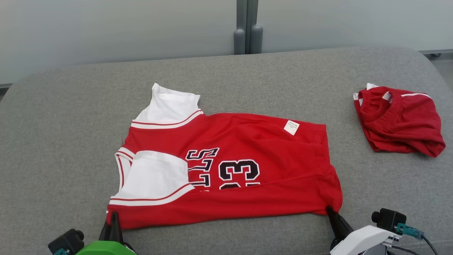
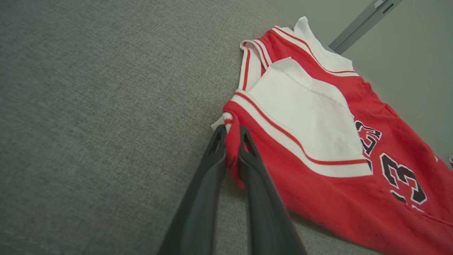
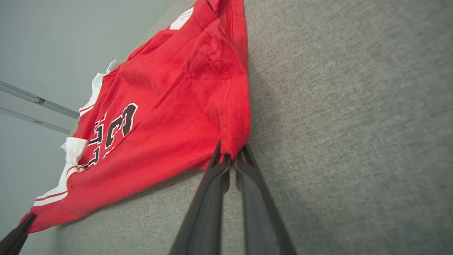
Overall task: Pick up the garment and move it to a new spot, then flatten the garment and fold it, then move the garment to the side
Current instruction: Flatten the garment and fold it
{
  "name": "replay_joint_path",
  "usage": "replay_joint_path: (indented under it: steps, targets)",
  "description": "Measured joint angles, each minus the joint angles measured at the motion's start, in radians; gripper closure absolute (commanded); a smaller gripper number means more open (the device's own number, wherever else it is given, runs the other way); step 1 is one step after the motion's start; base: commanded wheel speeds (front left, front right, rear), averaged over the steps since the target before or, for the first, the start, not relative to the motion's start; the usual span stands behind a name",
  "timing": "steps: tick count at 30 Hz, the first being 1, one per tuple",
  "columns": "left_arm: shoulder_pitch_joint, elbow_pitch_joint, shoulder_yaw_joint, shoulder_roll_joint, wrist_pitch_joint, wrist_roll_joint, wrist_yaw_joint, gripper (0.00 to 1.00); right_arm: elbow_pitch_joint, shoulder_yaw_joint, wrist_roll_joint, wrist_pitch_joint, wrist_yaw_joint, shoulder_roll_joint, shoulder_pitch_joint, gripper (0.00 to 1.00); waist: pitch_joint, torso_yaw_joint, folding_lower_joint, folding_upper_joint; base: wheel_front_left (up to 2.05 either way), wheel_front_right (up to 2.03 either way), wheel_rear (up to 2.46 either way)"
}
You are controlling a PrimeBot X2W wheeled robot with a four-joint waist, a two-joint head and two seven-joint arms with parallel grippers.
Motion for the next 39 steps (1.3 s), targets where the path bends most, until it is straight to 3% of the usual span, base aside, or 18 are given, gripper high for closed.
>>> replay_joint_path:
  steps: [1, 2, 3, 16, 20, 26, 39]
  targets:
    - [0.000, -0.002, 0.000, 0.000, 0.000, 0.002, 0.001, 0.57, 0.001, -0.001, 0.000, 0.000, 0.000, -0.001, 0.000, 0.32, 0.000, -0.001, 0.0000, 0.0000, 0.00, 0.00, 0.00]
    - [0.001, -0.007, 0.002, 0.000, 0.000, 0.002, 0.007, 0.13, 0.001, -0.001, 0.000, 0.000, 0.000, -0.002, 0.000, 0.00, 0.000, -0.003, 0.0000, 0.0000, 0.00, 0.00, 0.00]
    - [0.004, -0.011, 0.004, 0.000, 0.000, 0.002, 0.009, 0.00, 0.000, -0.003, 0.000, 0.000, -0.001, -0.003, 0.001, 0.00, 0.000, -0.004, 0.0000, 0.0000, 0.00, 0.00, 0.00]
    - [0.038, -0.143, 0.067, 0.055, -0.003, 0.033, 0.027, 0.00, -0.084, -0.038, -0.077, -0.007, -0.028, -0.129, 0.028, 0.00, 0.002, -0.009, 0.0000, 0.0000, 0.00, 0.00, 0.00]
    - [-0.025, -0.181, 0.014, 0.068, -0.001, 0.078, 0.027, 0.00, -0.133, -0.040, -0.103, -0.007, -0.036, -0.157, -0.039, 0.00, 0.009, -0.017, 0.0000, 0.0000, 0.00, 0.00, 0.00]
    - [-0.227, -0.212, -0.082, 0.080, 0.086, 0.148, 0.026, 0.00, -0.176, -0.007, -0.170, 0.052, -0.037, -0.217, -0.196, 0.00, 0.044, -0.031, 0.0000, 0.0000, 0.00, 0.00, 0.00]
    - [-0.518, -0.065, -0.148, 0.078, 0.286, 0.224, 0.059, 0.00, -0.235, 0.115, -0.249, 0.196, -0.026, -0.186, -0.427, 0.00, 0.174, -0.082, 0.0000, 0.0000, 0.00, 0.00, 0.00]
